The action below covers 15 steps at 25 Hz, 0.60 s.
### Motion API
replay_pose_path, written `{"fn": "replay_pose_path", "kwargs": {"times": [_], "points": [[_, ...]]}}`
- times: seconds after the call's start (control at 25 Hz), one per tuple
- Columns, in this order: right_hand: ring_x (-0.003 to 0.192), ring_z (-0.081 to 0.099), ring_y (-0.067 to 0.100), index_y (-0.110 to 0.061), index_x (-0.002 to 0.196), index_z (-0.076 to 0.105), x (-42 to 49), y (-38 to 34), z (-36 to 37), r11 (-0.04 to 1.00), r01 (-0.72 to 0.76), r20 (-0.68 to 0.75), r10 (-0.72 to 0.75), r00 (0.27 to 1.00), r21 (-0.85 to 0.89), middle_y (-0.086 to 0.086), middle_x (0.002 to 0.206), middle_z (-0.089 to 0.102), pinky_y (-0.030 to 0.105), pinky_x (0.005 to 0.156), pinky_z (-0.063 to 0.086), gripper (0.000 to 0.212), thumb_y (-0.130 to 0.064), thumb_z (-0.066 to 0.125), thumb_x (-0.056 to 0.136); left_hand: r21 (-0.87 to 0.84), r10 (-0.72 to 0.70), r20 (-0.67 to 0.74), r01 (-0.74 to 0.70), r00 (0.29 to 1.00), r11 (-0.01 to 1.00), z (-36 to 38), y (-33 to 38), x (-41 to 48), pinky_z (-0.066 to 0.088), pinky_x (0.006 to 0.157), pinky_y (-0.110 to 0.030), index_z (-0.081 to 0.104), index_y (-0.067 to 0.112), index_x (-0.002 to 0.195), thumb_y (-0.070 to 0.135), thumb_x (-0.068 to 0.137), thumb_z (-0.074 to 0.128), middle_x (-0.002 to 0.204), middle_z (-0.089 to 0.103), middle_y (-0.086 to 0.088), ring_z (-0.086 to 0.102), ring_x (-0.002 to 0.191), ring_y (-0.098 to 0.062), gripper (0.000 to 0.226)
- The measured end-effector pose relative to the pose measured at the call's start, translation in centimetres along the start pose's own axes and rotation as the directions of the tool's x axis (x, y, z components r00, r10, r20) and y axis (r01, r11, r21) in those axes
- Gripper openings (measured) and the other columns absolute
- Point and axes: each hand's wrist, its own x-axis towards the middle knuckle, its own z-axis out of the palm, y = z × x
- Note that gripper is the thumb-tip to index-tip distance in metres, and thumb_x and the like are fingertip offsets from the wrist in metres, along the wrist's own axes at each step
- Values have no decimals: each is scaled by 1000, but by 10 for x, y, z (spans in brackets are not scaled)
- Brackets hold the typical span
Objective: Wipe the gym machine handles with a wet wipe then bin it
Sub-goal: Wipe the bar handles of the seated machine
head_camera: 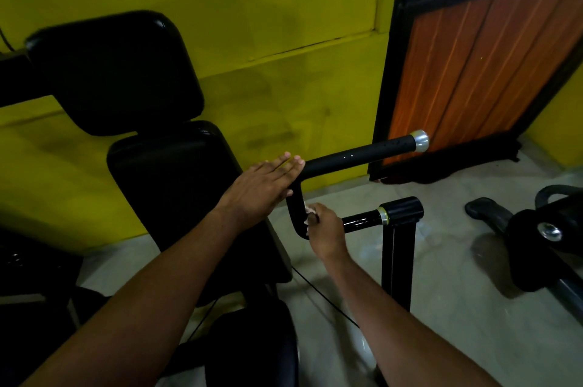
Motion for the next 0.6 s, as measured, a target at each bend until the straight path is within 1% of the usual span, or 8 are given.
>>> {"fn": "replay_pose_path", "kwargs": {"times": [0.04, 0.12, 0.24, 0.32, 0.4, 0.44, 0.52, 0.6], "points": [[86, 68, 27, -4, 102, 66, -2, 6, 1, 999, 19, 10, -18, 1000, -32, 12, 93, 70, 38, 76, 55, 20, -8, 47, 99, -4, -14, -18, 14, 1000, 1000, 1, 2, -1, 31, 109, -36, 14, 16, 156, 32, 103, 42, 163, 16, 0, 12, 150, -16, 62], [75, 67, 13, -6, 98, 67, -9, 10, -7, 997, 72, 33, -71, 997, -20, 4, 84, 69, 29, 72, 53, 18, -7, 49, 98, -43, -82, -61, 79, 995, 996, 5, 12, -6, 36, 106, -38, 20, 14, 155, 29, 103, 44, 161, 23, -2, 20, 149, -18, 60], [68, 62, -5, -8, 90, 71, -21, 0, -34, 990, 139, 108, -137, 985, -14, -3, 80, 68, 17, 69, 51, 13, -5, 59, 93, -246, -320, -122, 284, 939, 927, 18, 37, -20, 35, 109, -37, 23, 12, 154, 29, 103, 46, 159, 28, -4, 26, 147, -19, 58], [82, 61, 4, -9, 102, 70, -25, -11, -51, 935, 333, -37, -340, 940, -125, 1, 93, 68, 26, 79, 53, 17, -2, 59, 91, -365, -449, -110, 384, 887, 848, 29, 56, -26, 28, 113, -32, 19, 13, 155, 29, 104, 44, 160, 26, -2, 23, 148, -16, 59], [100, 55, 13, -10, 117, 67, -21, -25, -63, 788, 556, -139, -602, 786, -265, 3, 109, 64, 25, 90, 47, 31, 2, 56, 90, -458, -541, -100, 444, 835, 770, 40, 70, -28, 25, 115, -30, 20, 14, 155, 29, 104, 44, 160, 25, -1, 25, 147, -15, 59], [107, 53, 17, -11, 119, 67, -14, -34, -67, 701, 634, -119, -696, 708, -327, 5, 116, 63, 24, 94, 43, 34, 2, 54, 91, -497, -578, -96, 464, 811, 734, 44, 74, -26, 26, 115, -31, 22, 15, 155, 29, 103, 45, 160, 26, 0, 26, 147, -14, 59], [115, 51, 27, -11, 118, 68, 3, -53, -71, 519, 727, 15, -810, 587, -450, 9, 122, 61, 31, 97, 41, 31, -6, 53, 91, -541, -643, -82, 508, 761, 670, 51, 80, -20, 32, 114, -34, 28, 18, 154, 28, 100, 48, 157, 33, 1, 32, 144, -15, 58], [118, 53, 33, -11, 115, 68, 22, -65, -64, 335, 765, 216, -828, 518, -550, 12, 123, 62, 40, 100, 43, 29, -12, 58, 88, -560, -702, -97, 545, 706, 625, 55, 84, -17, 42, 104, -36, 38, 22, 148, 27, 97, 52, 147, 48, 2, 45, 134, -17, 52]]}}
